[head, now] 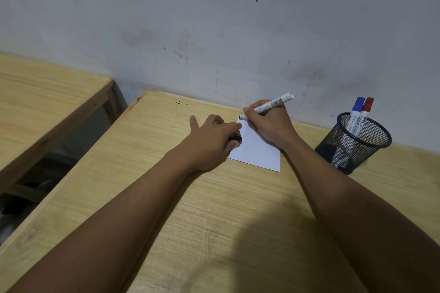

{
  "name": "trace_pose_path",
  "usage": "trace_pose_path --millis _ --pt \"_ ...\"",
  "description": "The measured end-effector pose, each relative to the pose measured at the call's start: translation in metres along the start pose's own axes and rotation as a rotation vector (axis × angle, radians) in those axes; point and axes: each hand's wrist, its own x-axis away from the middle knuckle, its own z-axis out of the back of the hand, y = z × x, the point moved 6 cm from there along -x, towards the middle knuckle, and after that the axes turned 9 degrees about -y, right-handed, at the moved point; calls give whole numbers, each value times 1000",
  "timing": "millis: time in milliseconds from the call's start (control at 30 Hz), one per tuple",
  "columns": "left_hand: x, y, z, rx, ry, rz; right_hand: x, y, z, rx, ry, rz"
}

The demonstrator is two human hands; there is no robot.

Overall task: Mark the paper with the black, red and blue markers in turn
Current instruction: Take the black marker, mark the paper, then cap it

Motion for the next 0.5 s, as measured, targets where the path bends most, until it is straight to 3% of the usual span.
trace_pose_path --millis 400,500 --pt "-1 -1 -1 5 11 -1 -2 2 -2 -56 -37 -1" --pt "0 -1 0 6 14 -1 0 0 1 -232 -11 -19"
